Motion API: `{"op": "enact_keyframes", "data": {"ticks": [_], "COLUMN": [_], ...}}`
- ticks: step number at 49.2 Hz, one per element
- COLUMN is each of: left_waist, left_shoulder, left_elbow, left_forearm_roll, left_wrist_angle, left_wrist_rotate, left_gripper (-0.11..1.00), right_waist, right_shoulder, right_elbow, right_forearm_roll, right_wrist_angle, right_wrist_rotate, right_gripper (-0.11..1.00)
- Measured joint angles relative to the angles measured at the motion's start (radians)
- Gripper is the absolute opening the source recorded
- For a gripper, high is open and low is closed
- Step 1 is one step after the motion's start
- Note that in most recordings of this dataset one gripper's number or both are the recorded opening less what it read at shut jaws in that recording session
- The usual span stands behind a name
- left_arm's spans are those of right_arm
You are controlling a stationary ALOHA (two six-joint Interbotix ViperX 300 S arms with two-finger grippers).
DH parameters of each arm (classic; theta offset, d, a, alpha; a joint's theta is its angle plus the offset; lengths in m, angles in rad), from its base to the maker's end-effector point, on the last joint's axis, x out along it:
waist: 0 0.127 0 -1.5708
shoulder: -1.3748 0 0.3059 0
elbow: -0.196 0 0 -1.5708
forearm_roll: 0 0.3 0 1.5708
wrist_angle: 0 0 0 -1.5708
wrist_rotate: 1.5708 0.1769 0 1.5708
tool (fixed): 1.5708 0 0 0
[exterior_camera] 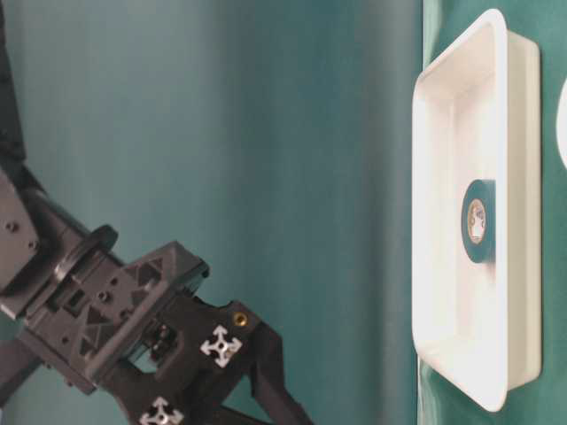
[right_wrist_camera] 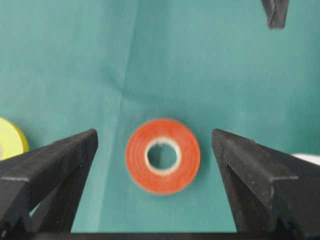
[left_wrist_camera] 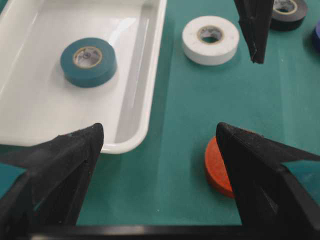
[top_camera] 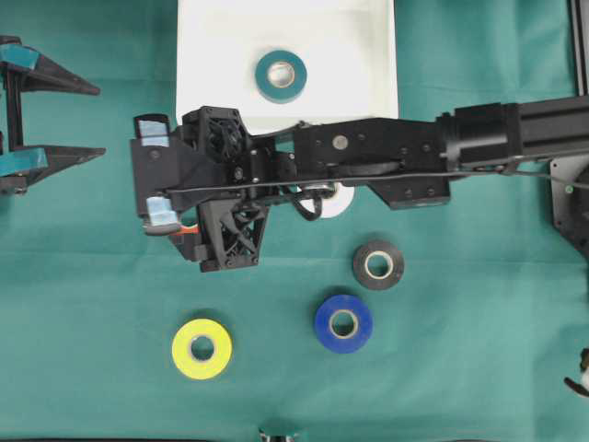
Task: Pick up the tape from a random location and place it into the white case.
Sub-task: 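Move the open right gripper over the orange tape roll, then lower the right gripper into the orange roll's hole and close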
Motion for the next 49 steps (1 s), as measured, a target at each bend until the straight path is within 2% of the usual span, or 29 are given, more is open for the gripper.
{"op": "enact_keyframes", "data": {"ticks": [8, 16, 49], "left_waist": [-0.002, -0.002, 0.000], "left_shoulder": [0.002, 0.002, 0.002], "left_elbow": [-0.002, 0.000, 0.000], "left_forearm_roll": [0.000, 0.002, 0.002], "left_wrist_angle": [0.000, 0.000, 0.000], "left_wrist_rotate": [0.000, 0.000, 0.000], "left_gripper": [0.97, 0.97, 0.97], "right_waist": [-0.002, -0.002, -0.002], "right_shoulder": [0.028, 0.040, 0.040], "right_elbow": [-0.055, -0.084, -0.089], "right_forearm_roll": [0.000, 0.000, 0.000], "right_wrist_angle": [0.107, 0.161, 0.166], "right_wrist_rotate": [0.000, 0.000, -0.006], "right_gripper": [0.90, 0.90, 0.90]}}
